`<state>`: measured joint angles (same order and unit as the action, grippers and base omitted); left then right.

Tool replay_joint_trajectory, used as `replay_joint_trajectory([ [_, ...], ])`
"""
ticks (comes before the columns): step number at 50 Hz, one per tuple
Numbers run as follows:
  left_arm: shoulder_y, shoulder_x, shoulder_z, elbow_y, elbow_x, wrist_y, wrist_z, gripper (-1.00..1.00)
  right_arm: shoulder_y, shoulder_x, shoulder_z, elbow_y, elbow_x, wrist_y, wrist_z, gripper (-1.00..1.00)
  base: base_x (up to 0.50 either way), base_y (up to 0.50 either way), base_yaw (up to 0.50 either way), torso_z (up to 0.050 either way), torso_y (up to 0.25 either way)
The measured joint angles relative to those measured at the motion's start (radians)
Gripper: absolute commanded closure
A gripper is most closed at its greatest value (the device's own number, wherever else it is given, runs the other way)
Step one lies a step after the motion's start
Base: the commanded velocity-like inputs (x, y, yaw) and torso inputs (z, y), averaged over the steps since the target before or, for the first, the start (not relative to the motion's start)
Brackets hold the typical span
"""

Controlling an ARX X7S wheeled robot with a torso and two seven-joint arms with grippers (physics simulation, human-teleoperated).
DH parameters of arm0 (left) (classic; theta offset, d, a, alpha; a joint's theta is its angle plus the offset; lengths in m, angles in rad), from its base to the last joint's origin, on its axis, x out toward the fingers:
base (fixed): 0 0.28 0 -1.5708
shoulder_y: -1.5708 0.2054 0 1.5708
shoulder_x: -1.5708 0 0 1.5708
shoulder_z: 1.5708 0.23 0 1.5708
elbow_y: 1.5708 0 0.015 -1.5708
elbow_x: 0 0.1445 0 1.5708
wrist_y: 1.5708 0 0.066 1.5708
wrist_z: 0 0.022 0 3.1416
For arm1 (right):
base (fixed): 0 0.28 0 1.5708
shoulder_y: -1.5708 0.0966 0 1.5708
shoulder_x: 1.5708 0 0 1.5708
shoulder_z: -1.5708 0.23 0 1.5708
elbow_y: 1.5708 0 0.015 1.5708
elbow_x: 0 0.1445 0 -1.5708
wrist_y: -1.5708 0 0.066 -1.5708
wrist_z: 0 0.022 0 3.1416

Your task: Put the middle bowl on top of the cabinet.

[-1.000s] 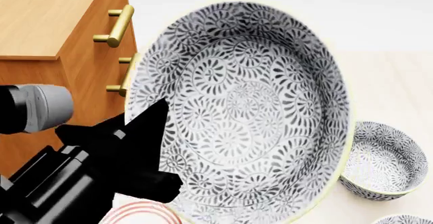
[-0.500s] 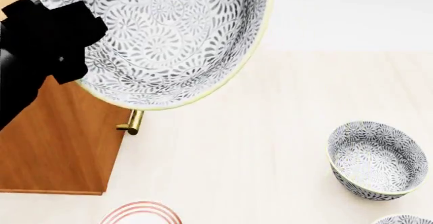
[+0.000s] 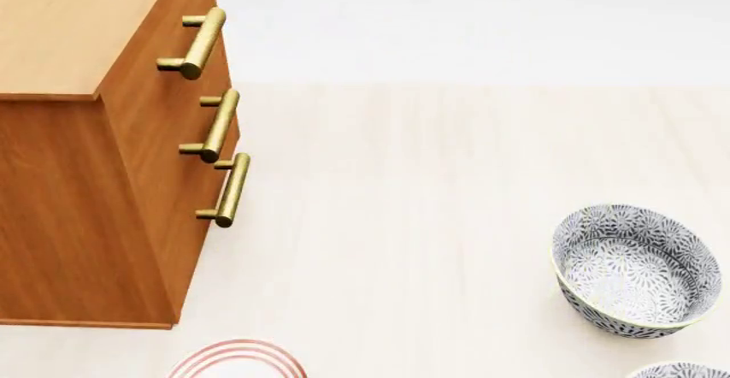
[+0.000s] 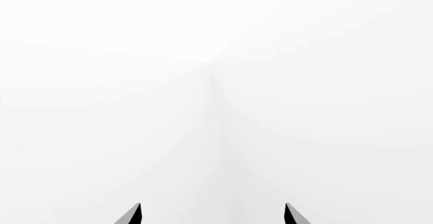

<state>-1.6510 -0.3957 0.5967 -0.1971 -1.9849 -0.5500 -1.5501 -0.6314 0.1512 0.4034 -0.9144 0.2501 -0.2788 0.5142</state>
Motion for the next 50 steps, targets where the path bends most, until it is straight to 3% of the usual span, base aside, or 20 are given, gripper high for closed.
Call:
replay_joint_trajectory([
  [19, -0.229, 0.013, 0.176, -0.512, 0.158, -0.052, 0.132, 1.0, -0.004, 0.006, -0.021, -0.016, -0.016, 0.006, 0.017, -1.0, 0.0, 0.0, 0.0, 0.0, 0.001],
  [50, -0.209, 0.047, 0.293, -0.921, 0.3, 0.008, 0.354, 1.0, -0.028, 0.021, -0.019, -0.018, -0.014, -0.015, 0.033, -1.0, 0.0, 0.0, 0.0, 0.0, 0.0],
])
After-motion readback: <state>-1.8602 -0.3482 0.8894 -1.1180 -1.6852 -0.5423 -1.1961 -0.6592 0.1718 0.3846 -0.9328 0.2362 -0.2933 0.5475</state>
